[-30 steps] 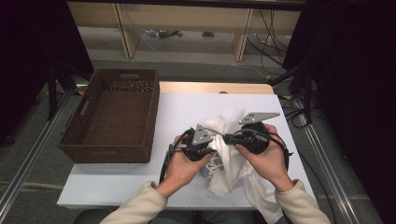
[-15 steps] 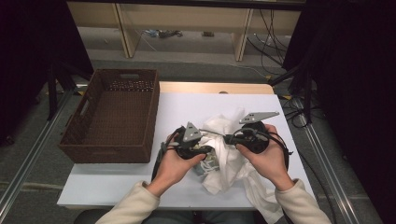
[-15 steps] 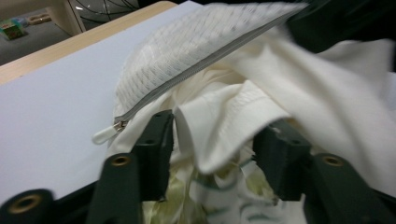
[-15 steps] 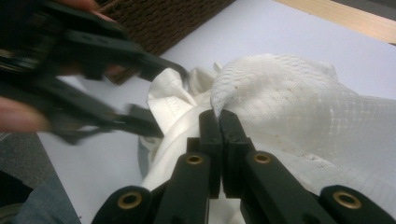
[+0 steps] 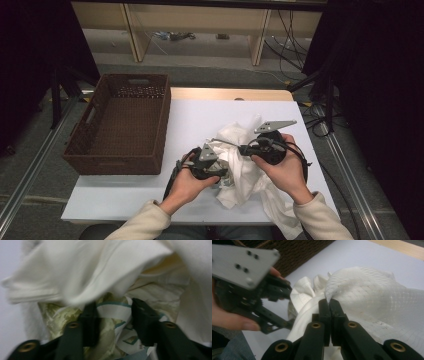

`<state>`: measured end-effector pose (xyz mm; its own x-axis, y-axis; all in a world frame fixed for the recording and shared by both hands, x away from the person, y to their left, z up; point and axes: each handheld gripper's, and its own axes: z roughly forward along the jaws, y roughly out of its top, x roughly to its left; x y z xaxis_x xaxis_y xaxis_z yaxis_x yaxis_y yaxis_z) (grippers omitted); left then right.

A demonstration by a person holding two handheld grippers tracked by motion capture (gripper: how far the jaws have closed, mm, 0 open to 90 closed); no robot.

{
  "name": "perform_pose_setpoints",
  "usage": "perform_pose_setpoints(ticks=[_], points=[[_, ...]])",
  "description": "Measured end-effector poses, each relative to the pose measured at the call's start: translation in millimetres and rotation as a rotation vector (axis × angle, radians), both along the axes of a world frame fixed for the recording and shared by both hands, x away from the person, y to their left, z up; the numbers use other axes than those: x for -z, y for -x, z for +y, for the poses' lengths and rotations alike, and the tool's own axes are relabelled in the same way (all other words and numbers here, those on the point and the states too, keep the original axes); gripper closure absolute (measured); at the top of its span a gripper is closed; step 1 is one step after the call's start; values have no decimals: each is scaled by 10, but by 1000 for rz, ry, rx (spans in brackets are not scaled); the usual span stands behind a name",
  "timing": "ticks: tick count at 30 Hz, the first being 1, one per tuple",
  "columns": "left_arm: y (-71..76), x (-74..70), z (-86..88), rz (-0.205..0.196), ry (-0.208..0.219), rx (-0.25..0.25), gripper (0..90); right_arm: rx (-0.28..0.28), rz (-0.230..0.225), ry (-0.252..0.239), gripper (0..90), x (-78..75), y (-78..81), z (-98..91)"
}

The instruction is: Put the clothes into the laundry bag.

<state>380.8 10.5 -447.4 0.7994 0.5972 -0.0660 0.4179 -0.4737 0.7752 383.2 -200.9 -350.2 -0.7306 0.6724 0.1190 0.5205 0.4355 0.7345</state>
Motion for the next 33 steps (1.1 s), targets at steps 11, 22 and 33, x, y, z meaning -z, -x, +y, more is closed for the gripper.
perform_pose_setpoints(ticks=[11,22,33], points=[[84,-537,-82,-37,170,-15,833,17,6,-3,900,8,35,47],[-277,-285,-240,-39,67,-61,817,-6,68,-53,900,20,50,53],[64,-484,69,-51,16,-5,359,31,38,-66,900,-21,-28,-95]])
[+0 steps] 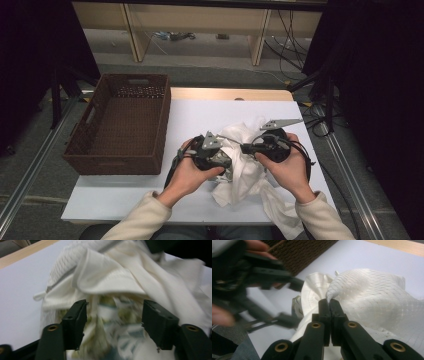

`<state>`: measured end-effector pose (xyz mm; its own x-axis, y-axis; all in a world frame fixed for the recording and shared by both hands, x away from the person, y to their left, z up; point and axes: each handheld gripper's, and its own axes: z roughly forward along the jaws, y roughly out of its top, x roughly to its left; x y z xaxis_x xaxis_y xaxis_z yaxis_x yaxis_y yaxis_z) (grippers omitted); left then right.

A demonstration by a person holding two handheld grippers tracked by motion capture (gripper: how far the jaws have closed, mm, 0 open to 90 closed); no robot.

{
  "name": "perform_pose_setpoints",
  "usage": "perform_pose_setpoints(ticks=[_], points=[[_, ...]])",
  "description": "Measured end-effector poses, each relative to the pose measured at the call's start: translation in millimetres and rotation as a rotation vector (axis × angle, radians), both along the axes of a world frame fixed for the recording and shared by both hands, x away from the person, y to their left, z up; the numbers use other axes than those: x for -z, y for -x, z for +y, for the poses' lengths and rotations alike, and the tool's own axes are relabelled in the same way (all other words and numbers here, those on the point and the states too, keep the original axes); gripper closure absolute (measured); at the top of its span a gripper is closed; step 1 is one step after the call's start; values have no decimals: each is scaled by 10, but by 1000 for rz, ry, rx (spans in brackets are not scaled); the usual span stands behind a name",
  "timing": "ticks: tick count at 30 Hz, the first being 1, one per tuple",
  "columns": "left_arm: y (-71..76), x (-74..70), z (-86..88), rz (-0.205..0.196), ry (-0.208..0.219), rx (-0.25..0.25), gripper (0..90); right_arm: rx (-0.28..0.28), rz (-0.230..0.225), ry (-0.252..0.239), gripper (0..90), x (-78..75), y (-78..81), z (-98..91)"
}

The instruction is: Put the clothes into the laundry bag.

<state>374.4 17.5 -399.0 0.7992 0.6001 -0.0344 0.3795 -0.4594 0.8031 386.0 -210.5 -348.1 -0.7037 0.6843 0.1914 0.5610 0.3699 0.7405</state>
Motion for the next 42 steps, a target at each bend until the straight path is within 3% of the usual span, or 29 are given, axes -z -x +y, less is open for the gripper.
perform_pose_setpoints(ticks=[3,4,6,7,9,12,14,16,17,18,20,22,23,25,26,28,29,30,31,33,34,36,37,39,41,42], points=[[161,-36,119,7,25,29,334,17,16,1,900,-15,21,5],[187,-44,133,1,27,31,332,4,0,3,900,-5,5,6],[213,-52,135,-3,28,37,330,18,10,0,900,-1,19,25],[228,-44,43,-11,64,56,330,16,15,4,900,-6,26,38],[199,-20,-66,-45,74,46,328,9,8,9,900,-6,35,46],[100,23,-176,-73,31,37,353,-1,-7,11,900,-4,34,42],[43,66,-232,-63,41,28,363,-4,-12,6,900,-4,33,37],[6,92,-278,-62,51,37,427,-10,-13,4,900,4,24,36],[-25,91,-284,-69,11,66,466,-21,-11,5,900,10,17,37],[-36,115,-326,-65,32,52,514,3,3,10,900,2,38,50],[-76,138,-357,-64,17,73,634,-12,-3,7,900,5,49,76],[-106,159,-404,-74,29,52,731,-18,-24,13,900,6,63,98],[-127,164,-415,-76,38,36,775,-14,-12,12,900,0,82,110],[-183,173,-422,-85,53,14,825,-17,-9,-10,900,2,102,137],[-234,177,-409,-89,28,26,828,-35,-24,3,900,-3,99,136],[-288,207,-423,-81,35,15,830,-33,-14,-14,900,-11,130,170],[-297,236,-464,-76,76,-10,824,-54,-35,0,900,-1,111,169],[-298,252,-484,-75,92,-13,808,-40,-34,18,900,-5,109,162],[-297,226,-450,-76,38,21,778,-24,-19,13,900,11,101,155],[-235,204,-411,-91,86,-6,662,-25,-4,16,900,15,78,115],[-235,204,-411,-91,86,-6,581,-17,-9,17,900,12,71,99],[-112,105,-229,-91,125,-10,451,-4,-6,17,900,-16,72,77],[-81,85,-180,-103,121,-15,408,-11,-32,19,900,-16,60,69],[-35,35,-45,-99,73,2,344,-13,-32,23,900,-20,53,62],[-45,44,71,-95,54,-20,303,-12,-28,20,900,-16,54,73],[-64,45,118,-101,24,-25,272,-9,-2,17,900,-18,67,92]])
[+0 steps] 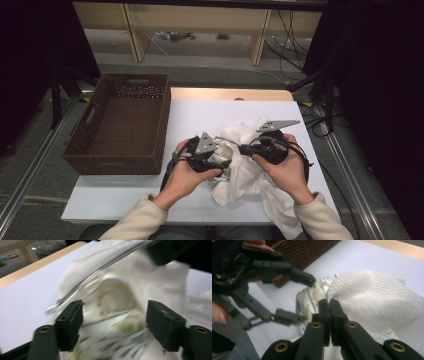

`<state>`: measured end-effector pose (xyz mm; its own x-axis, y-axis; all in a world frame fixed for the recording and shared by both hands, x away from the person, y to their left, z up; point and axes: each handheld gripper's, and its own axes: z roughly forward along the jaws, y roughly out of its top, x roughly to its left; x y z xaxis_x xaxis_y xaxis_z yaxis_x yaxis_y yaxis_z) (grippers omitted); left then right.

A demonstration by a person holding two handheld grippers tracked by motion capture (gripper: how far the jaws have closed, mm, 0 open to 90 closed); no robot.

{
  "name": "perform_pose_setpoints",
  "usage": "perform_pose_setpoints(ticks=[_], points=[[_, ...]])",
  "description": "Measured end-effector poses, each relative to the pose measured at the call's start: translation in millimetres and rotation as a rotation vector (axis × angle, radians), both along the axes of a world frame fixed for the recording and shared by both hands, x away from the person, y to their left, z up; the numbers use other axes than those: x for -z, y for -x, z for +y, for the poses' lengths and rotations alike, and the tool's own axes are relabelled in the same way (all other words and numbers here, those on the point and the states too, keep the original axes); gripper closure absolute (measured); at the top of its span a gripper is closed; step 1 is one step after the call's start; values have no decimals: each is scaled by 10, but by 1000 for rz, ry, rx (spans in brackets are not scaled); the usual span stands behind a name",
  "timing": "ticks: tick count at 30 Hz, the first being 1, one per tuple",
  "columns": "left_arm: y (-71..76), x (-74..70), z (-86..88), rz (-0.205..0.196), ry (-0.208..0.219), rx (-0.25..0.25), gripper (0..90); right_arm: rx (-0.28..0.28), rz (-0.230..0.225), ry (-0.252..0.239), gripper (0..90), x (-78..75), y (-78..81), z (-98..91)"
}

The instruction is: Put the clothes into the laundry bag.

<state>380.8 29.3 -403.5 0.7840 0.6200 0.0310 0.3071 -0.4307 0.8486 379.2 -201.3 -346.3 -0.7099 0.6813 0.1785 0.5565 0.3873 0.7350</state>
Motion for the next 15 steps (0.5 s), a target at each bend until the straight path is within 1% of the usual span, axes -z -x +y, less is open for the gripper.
perform_pose_setpoints(ticks=[1,2,3,4,5,6,7,8,9,10,11,12,13,14,15], points=[[-10,20,41,2,-9,-45,261,1,-8,9,900,3,2,3],[-29,39,85,-15,-41,-69,250,4,-20,17,900,1,5,6],[-46,77,114,-6,-60,-81,231,9,-13,14,900,-1,15,14],[-63,107,123,12,-74,-77,211,5,-17,18,900,6,11,15],[-80,135,125,33,-75,-72,201,2,-6,13,900,7,9,17],[-120,184,118,50,-75,-77,205,-14,-25,19,900,18,-13,12],[-173,215,117,50,-106,-47,205,-13,-16,17,900,26,-18,15],[-209,244,99,51,-109,-35,200,-10,-26,27,900,30,-19,17],[-268,292,59,75,-98,-35,200,-5,-6,20,900,30,-13,22],[-307,315,36,86,-98,-28,198,-8,-10,18,900,39,-15,32],[-338,346,-4,103,-96,-40,198,-12,-15,26,900,42,-17,34],[-356,366,-46,108,-105,-41,201,-6,-4,23,900,41,-7,41],[-358,378,-97,105,-107,-21,251,-2,1,26,900,41,1,47],[-354,382,-123,101,-108,-3,332,-6,4,25,900,53,3,59],[-343,388,-163,108,-103,10,430,-8,-6,33,900,57,-3,56]])
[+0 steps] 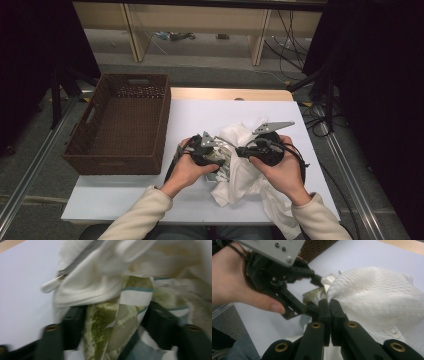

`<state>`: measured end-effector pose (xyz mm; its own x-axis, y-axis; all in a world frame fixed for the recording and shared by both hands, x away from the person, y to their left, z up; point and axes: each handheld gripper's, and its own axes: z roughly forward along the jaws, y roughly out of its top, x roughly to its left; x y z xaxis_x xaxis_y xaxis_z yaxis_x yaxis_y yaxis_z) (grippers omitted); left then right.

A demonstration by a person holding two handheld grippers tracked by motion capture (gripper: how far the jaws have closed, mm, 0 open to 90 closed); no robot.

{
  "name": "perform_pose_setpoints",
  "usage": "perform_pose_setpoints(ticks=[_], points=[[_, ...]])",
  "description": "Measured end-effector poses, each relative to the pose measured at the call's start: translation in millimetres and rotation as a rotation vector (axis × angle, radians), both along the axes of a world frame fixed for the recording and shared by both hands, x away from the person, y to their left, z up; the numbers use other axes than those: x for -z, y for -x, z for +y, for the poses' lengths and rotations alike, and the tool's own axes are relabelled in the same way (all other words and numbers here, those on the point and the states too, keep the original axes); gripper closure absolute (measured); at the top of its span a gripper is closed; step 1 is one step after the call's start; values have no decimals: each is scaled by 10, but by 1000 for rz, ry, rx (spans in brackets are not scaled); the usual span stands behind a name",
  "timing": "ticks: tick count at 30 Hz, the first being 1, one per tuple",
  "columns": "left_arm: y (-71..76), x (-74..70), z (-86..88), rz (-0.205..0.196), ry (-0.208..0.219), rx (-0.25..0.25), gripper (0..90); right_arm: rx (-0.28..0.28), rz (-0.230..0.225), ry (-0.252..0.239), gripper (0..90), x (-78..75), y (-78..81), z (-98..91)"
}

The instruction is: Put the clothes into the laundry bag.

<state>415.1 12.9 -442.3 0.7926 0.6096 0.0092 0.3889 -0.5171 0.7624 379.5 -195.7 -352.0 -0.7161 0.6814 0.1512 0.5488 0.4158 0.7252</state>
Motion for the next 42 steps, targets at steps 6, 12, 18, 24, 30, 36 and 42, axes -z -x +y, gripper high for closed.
perform_pose_setpoints(ticks=[6,12,18,24,30,36,42], points=[[114,-99,-57,6,83,39,768,1,-6,-3,900,12,13,22],[452,-421,-136,-41,149,70,789,1,-44,-19,900,-53,70,42],[376,-380,-197,-75,103,55,786,-31,-64,-15,900,-98,97,22],[30,-30,-270,-73,118,-47,760,-50,11,-10,900,58,31,87],[188,-202,-151,-98,146,9,389,-31,-13,-5,900,11,-13,-15],[469,-339,188,-119,119,12,270,3,-26,-7,900,-42,-3,-62],[406,-93,236,-53,61,0,287,16,-43,-3,900,-30,13,-20]])
